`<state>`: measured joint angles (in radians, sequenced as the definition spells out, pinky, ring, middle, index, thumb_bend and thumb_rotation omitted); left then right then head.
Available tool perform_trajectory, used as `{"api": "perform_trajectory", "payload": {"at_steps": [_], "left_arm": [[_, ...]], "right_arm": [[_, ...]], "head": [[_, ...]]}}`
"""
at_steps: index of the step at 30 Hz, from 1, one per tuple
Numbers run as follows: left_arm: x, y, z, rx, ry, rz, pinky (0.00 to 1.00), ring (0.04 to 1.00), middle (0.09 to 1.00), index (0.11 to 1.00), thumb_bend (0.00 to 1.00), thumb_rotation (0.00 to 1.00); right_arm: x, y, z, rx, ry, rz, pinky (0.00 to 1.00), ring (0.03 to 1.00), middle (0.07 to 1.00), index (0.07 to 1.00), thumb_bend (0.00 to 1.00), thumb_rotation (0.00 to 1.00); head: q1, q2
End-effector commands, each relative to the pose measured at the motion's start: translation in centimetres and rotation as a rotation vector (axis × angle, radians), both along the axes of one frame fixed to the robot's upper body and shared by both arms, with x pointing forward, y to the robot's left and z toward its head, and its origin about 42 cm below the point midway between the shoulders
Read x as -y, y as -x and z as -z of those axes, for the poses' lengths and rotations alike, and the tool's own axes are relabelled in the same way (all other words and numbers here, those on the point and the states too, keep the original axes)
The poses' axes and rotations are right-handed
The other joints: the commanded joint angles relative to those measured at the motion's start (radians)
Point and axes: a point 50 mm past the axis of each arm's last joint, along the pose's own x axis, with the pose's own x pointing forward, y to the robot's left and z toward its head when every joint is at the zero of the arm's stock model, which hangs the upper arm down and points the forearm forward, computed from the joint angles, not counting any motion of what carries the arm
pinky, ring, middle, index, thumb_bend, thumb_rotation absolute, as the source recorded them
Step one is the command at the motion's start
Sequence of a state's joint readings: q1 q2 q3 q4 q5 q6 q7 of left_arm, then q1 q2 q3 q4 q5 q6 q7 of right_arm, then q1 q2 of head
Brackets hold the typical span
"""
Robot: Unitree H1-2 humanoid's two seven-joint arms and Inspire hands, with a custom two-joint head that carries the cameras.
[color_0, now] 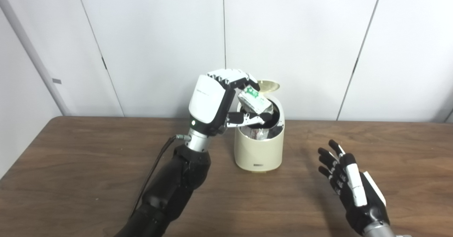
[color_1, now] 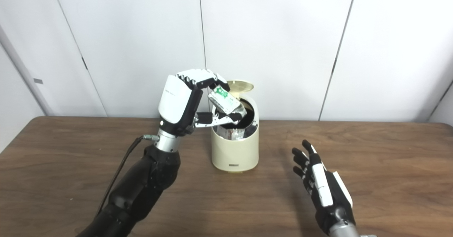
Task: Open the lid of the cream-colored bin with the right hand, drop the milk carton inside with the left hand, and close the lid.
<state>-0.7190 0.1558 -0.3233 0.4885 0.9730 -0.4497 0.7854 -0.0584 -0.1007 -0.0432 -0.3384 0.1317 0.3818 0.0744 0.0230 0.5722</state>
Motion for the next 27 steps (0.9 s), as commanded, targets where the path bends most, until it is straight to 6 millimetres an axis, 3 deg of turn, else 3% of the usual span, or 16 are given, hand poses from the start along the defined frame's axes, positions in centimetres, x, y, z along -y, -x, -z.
{"api": "perform_trajectory", "payload": {"at_steps": [1,27], "left_arm": [[0.2,-0.9,-3.4,0.108,0.022,0.019,0.35,0.434,0.464,0.465,0.48,0.00],[-1.1,-1.2,-0.8,0.110,-0.089,0.025,0.34,0.439,0.487,0.463,0.48,0.00]], "right_arm": [[-0.1,-0.4,-1.7,0.083,-0.005,-0.017,0.92,0.949,0.911,0.968,0.69,0.95],[0.3,0.0,-1.9,0.078,0.007,-0.011,0.92,0.932,0.905,0.995,0.74,0.90]], "head": [[0.001,0.001],[0.004,0.018]]}}
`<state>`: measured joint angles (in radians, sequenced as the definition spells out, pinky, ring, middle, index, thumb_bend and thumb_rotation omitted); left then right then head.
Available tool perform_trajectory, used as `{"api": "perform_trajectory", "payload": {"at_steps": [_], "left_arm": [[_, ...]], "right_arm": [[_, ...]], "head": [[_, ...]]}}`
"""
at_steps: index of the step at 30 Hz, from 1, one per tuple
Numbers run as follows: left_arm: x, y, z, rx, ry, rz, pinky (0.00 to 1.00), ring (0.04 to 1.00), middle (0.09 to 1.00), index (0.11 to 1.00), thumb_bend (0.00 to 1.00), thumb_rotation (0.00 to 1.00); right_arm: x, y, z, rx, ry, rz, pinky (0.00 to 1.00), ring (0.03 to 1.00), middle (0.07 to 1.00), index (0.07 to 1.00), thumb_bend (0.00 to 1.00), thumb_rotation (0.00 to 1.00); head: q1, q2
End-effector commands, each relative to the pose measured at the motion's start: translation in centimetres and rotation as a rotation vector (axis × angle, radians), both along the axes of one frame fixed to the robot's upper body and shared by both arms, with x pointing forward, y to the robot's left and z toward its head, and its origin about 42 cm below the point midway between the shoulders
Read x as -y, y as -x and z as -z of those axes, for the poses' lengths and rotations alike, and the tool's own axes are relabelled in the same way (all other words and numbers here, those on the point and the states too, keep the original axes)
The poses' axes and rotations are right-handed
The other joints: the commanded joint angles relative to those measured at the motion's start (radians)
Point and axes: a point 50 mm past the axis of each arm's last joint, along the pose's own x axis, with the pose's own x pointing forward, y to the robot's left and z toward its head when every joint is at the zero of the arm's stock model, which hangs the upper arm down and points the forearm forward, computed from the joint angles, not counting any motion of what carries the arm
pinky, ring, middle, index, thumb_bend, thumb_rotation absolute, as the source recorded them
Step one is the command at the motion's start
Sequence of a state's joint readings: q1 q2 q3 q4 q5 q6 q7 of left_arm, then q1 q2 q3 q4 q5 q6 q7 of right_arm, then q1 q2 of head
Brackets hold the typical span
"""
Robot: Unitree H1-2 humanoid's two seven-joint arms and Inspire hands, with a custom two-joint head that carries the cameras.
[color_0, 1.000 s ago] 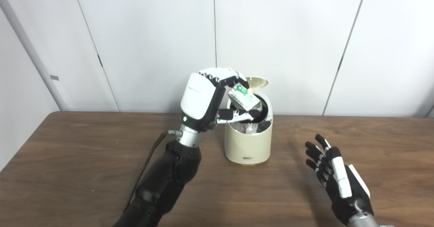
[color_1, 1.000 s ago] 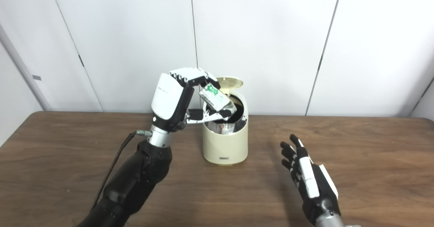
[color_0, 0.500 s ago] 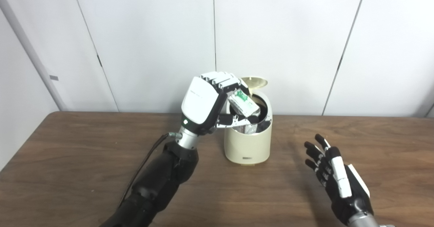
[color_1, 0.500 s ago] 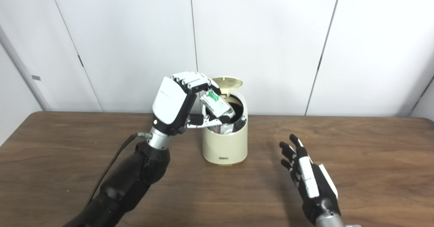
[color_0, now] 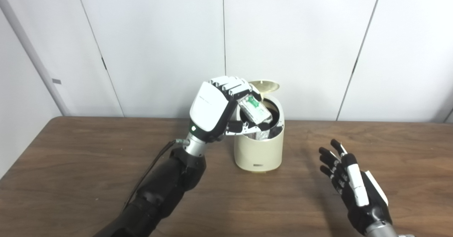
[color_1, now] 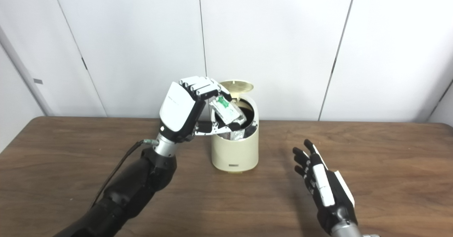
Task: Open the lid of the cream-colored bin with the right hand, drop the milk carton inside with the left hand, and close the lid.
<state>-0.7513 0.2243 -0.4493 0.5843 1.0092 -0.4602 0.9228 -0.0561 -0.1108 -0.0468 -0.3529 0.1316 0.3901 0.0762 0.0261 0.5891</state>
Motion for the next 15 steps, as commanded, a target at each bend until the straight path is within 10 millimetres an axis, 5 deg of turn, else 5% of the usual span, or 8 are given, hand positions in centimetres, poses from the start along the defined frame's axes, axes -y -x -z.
{"api": "perform_trajectory", "payload": {"at_steps": [1,8,10,13,14,15], "left_arm": [[0.03,-0.66,-2.37,0.057,0.006,0.016,0.33,0.440,0.489,0.464,0.48,0.00],[0.20,-0.44,-2.57,-0.003,0.007,-0.015,0.35,0.456,0.525,0.490,0.48,0.00],[0.29,-0.27,-2.67,-0.026,0.001,-0.032,0.45,0.448,0.527,0.487,0.50,0.00],[0.33,-0.09,-2.67,-0.046,-0.004,-0.058,0.50,0.573,0.607,0.492,0.52,0.04],[0.32,-0.06,-2.67,-0.053,-0.006,-0.067,0.51,0.588,0.631,0.567,0.77,0.02],[0.32,-0.05,-2.67,-0.061,-0.009,-0.075,0.52,0.598,0.643,0.598,0.87,0.01]], "right_arm": [[0.03,-0.18,-1.58,0.074,-0.004,-0.014,0.92,0.932,0.905,0.994,0.74,0.90],[-0.01,-0.16,-1.63,0.080,-0.004,-0.030,0.89,0.929,0.896,0.994,0.72,0.90],[0.09,-0.21,-1.52,0.082,0.003,-0.034,0.89,0.934,0.897,0.999,0.72,0.91],[0.08,-0.17,-1.52,0.078,0.012,-0.033,0.88,0.930,0.890,0.997,0.72,0.93],[0.05,-0.14,-1.54,0.078,0.015,-0.032,0.88,0.929,0.885,0.994,0.72,0.92],[0.02,-0.12,-1.56,0.079,0.019,-0.031,0.87,0.927,0.881,0.992,0.71,0.92]], "head": [[0.001,0.001],[0.002,0.002],[0.001,0.000],[0.000,-0.002],[0.000,-0.002],[0.000,-0.002]]}}
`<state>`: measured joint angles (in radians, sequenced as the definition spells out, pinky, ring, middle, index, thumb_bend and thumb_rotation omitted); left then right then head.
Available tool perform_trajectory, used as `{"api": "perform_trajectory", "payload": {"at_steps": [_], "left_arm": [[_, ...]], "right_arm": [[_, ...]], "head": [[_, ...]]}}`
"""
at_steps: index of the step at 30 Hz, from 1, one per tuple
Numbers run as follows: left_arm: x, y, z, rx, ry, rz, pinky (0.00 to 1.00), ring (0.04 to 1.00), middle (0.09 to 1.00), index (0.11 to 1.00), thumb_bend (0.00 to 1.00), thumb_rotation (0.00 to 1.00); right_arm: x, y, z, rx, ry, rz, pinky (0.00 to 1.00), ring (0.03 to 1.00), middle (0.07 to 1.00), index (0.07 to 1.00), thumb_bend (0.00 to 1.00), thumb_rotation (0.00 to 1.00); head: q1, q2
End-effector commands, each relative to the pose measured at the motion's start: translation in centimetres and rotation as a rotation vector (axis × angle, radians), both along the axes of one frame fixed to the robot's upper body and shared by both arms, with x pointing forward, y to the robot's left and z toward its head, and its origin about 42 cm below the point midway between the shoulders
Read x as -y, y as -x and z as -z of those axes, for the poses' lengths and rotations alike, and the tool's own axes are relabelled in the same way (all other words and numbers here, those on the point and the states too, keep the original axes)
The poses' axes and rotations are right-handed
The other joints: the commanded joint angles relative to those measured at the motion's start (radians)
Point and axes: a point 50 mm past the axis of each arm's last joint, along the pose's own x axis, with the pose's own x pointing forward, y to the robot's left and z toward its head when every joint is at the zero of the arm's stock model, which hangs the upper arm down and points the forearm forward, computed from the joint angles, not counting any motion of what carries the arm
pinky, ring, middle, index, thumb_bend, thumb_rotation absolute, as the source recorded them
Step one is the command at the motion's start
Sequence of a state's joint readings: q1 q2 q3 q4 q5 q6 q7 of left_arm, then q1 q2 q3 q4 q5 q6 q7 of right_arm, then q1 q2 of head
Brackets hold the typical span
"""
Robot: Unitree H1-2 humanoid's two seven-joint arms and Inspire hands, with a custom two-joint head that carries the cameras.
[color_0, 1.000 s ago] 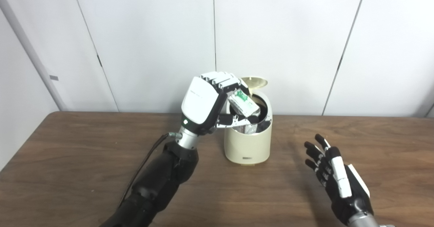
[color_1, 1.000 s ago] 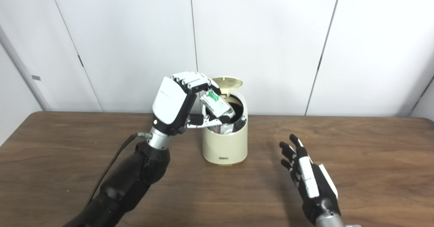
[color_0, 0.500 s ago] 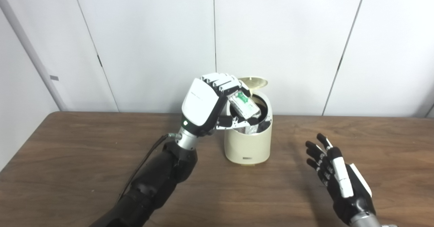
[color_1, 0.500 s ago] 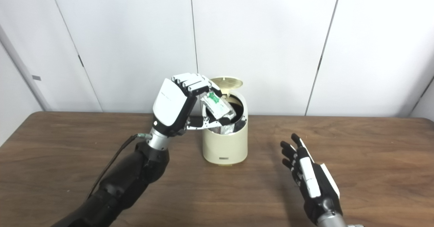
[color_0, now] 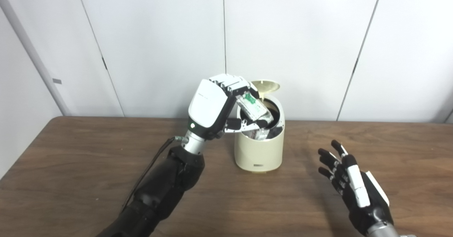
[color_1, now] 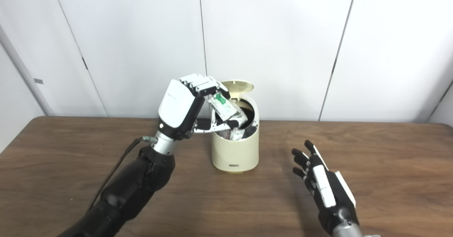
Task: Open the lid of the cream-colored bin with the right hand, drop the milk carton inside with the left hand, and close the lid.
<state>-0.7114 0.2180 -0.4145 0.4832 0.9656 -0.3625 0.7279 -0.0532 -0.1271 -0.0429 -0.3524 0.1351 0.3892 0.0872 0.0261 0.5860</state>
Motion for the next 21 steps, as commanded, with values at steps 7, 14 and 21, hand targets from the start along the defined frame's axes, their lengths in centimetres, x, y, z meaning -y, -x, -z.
{"api": "perform_trajectory", "payload": {"at_steps": [7,14,21], "left_arm": [[-0.04,-0.45,-2.48,0.019,-0.005,-0.059,0.51,0.612,0.691,0.699,1.00,0.13],[-0.08,-0.16,-2.67,0.027,0.025,-0.031,0.48,0.573,0.669,0.681,1.00,0.15],[-0.22,0.23,-2.97,0.109,0.105,0.090,0.37,0.403,0.484,0.500,0.55,0.00]], "right_arm": [[-0.37,-0.18,-1.63,0.075,0.006,-0.015,0.87,0.913,0.854,0.980,0.70,0.93],[-0.50,-0.12,-1.85,0.074,0.009,-0.011,0.86,0.900,0.839,0.963,0.67,0.93],[-0.36,-0.05,-1.96,0.070,0.001,-0.005,0.86,0.902,0.828,0.954,0.68,0.92]], "head": [[-0.009,0.003],[-0.010,0.008],[-0.008,0.012]]}}
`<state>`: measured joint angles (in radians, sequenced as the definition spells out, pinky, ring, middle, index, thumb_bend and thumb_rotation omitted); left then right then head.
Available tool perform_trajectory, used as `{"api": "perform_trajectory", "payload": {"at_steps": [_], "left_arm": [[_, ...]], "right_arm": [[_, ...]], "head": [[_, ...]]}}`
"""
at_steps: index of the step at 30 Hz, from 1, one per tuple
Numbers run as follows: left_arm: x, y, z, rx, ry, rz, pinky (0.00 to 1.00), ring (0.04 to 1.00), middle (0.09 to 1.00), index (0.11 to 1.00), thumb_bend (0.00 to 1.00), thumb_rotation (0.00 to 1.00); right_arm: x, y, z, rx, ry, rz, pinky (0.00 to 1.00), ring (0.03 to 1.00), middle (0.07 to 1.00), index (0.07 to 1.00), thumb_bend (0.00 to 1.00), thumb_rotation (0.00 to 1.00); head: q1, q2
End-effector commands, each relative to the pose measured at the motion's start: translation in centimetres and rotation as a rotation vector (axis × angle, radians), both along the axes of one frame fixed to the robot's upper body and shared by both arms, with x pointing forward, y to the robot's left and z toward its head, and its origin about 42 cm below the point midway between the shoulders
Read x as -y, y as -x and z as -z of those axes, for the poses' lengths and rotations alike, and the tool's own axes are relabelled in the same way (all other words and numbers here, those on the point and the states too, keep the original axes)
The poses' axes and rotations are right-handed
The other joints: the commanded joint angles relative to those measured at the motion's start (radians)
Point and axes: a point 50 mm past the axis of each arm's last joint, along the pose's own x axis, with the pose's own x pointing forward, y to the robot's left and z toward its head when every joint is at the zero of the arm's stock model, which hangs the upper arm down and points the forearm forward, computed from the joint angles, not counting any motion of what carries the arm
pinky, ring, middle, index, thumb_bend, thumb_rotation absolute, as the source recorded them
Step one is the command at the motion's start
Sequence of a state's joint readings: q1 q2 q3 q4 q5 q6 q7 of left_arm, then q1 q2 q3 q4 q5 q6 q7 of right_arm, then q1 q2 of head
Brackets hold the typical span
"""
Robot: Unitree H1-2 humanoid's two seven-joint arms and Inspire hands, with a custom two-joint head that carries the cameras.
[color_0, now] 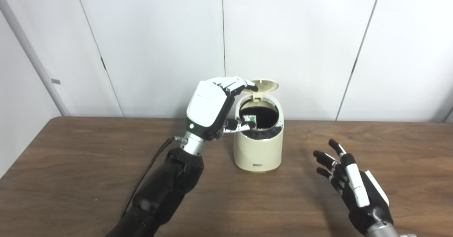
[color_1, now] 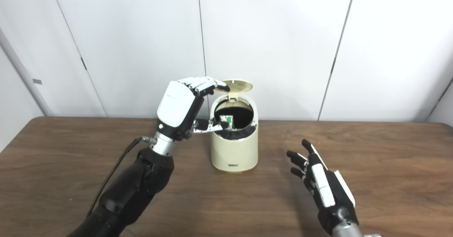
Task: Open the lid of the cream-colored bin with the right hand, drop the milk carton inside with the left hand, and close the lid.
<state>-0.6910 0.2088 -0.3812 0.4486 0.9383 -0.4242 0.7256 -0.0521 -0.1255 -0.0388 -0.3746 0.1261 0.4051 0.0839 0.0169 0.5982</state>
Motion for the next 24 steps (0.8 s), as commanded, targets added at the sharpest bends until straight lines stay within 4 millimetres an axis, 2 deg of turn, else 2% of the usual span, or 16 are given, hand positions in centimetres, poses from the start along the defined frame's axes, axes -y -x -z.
{"api": "perform_trajectory", "payload": {"at_steps": [1,8,12,15,19,24], "left_arm": [[-0.1,-0.4,-2.7,0.110,0.055,0.046,0.36,0.401,0.483,0.495,0.52,0.00],[-0.5,0.3,-3.1,0.180,0.122,0.083,0.33,0.402,0.499,0.496,0.48,0.00],[-1.0,1.7,-3.4,0.144,0.197,0.106,0.34,0.411,0.525,0.499,0.48,0.00],[-1.3,3.3,-3.3,0.074,0.294,0.126,0.36,0.426,0.508,0.486,0.48,0.00],[-2.5,5.8,-3.0,-0.109,0.476,0.051,0.34,0.426,0.505,0.483,0.48,0.00],[-5.0,7.2,-1.3,-0.342,0.693,-0.041,0.31,0.414,0.502,0.503,0.47,0.00]], "right_arm": [[-0.1,-0.3,-1.5,0.063,-0.008,-0.005,0.87,0.906,0.830,0.954,0.68,0.92],[0.1,-0.3,-1.5,0.064,0.006,-0.010,0.86,0.908,0.840,0.963,0.68,0.93],[0.0,-0.5,-1.9,0.079,0.009,-0.016,0.85,0.895,0.840,0.961,0.67,0.94],[-0.1,-0.8,-2.5,0.092,0.003,-0.016,0.85,0.888,0.841,0.961,0.66,0.94],[-0.4,-1.8,-3.7,0.131,0.006,-0.024,0.83,0.886,0.848,0.946,0.66,0.93],[-1.1,-3.4,-5.9,0.195,0.028,-0.050,0.80,0.867,0.851,0.855,0.64,0.92]], "head": [[0.001,0.000],[0.002,0.003],[0.002,0.008],[0.001,0.008],[0.002,0.005],[-0.003,0.002]]}}
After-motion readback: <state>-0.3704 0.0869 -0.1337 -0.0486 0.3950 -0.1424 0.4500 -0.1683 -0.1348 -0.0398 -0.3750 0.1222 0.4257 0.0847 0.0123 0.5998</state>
